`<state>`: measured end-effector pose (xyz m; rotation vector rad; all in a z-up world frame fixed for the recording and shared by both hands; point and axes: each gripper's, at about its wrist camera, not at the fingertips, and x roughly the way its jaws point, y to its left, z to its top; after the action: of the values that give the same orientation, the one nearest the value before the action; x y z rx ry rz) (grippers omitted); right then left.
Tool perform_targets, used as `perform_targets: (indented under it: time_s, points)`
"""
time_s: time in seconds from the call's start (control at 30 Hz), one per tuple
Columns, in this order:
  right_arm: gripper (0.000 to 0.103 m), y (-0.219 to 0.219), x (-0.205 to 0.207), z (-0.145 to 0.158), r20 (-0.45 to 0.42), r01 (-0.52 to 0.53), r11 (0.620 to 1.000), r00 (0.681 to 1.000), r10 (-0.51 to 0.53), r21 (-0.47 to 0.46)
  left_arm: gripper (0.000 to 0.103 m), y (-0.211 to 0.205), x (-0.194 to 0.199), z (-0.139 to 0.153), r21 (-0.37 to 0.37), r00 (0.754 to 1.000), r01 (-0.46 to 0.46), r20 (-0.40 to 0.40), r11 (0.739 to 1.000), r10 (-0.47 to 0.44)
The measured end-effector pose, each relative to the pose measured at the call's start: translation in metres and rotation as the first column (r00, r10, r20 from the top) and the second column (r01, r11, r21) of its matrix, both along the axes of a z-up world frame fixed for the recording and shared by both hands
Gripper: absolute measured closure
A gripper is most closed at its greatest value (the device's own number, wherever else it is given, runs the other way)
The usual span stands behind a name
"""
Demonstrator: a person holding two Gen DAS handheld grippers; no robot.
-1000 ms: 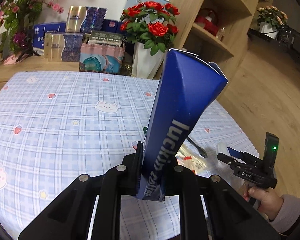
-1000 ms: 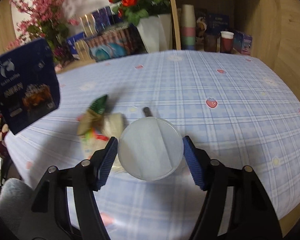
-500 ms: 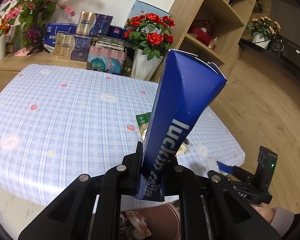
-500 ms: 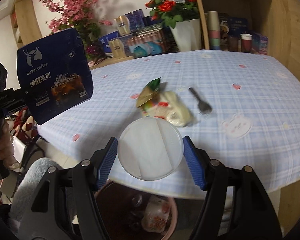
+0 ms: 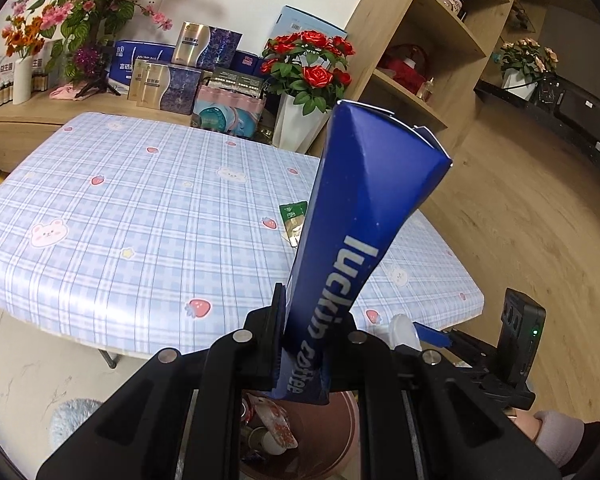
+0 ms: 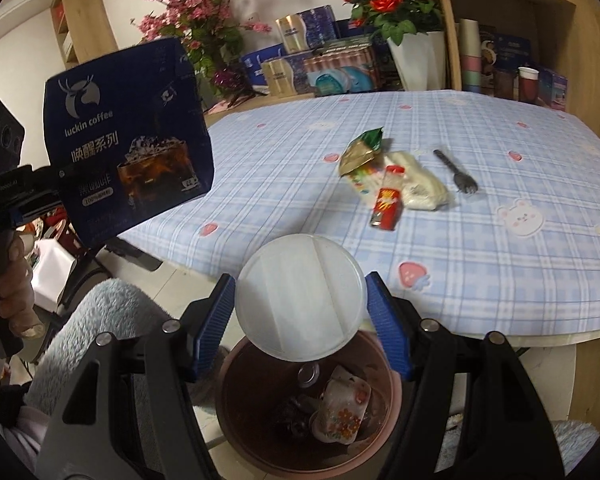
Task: Collect trash
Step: 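Carry the clear lid over the bin and open the right tool while the left tool holds the box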
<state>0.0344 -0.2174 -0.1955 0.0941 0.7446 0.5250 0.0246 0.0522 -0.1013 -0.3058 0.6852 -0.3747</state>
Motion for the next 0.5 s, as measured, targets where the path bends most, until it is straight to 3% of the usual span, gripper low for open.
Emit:
perform_targets:
  time_s: [0.13,0.23,0.5]
  points:
    - [0.033,0.004,-0.002,0.001,0.007,-0.012,1.0,1.0,0.012,0.0,0.089,-0.002,-0.006,-0.004,-0.005,1.0,0.009,-0.006,1.0,-0.009]
    - [0.024,0.002,-0.004,0.004,0.029,0.002,1.0,1.0,-0.002,-0.004,0.089,-0.005,-0.01,-0.007,-0.011,1.0,0.022,-0.007,1.0,-0.022]
    - [0.005,-0.019,-0.005,0.013,0.11,0.145,0.989,0.984,-0.143,-0.004,0.089,-0.018,-0.012,-0.015,-0.013,0.998,0.063,-0.008,0.998,-0.063]
